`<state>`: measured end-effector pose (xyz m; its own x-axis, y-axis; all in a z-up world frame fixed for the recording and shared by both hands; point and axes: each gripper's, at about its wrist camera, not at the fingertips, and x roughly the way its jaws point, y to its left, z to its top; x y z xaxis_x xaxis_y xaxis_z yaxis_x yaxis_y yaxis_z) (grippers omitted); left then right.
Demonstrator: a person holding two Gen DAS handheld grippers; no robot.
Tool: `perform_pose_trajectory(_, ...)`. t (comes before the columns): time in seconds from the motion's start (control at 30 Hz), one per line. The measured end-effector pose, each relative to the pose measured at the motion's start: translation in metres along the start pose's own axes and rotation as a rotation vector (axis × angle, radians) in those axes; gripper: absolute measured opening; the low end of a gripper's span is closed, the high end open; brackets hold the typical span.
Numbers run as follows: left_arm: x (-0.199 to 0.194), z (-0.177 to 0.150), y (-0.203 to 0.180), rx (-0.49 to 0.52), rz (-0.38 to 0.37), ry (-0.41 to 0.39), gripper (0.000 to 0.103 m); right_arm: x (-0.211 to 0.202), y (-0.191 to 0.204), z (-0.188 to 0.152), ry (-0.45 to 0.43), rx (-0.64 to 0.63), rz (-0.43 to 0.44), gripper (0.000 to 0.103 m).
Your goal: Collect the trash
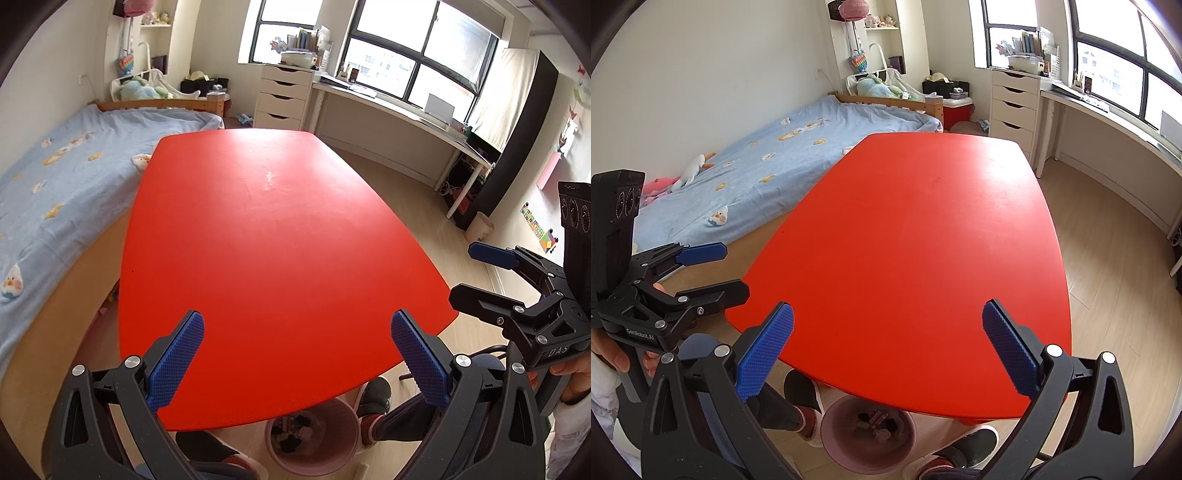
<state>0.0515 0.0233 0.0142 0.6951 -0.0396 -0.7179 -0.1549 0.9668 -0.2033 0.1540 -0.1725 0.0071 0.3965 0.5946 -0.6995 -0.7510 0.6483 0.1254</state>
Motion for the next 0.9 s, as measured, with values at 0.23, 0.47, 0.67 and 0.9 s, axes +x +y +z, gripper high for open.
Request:
perform_pose_trajectory(0.23,0.0003,-0.0001,-0.0013,0.0,-0.005,0.003,0.097,0.0011,-0.0012,-0.0023,0.001,-0.001,-0.002,0.1)
perform_pose_trajectory(0.47,0.0003,0.0006,-0.0022,0.002,-0.011,0.002,0.097,0.0014,-0.002,-0.0025,0.0,0.0,-0.002,0.1)
perform_pose_trajectory(0.67,0.0001,0.0003,-0.0037,0.006,-0.016,0.002,0.097,0.002,-0.0026,-0.0024,0.002,0.001,-0.003,0.1)
perform_pose_trajectory(0.9,0.002,0.0007,-0.0041,0.007,-0.022,0.007,0.097,0.0036,-0.0062,-0.0037,0.009,-0.001,-0.007,0.1)
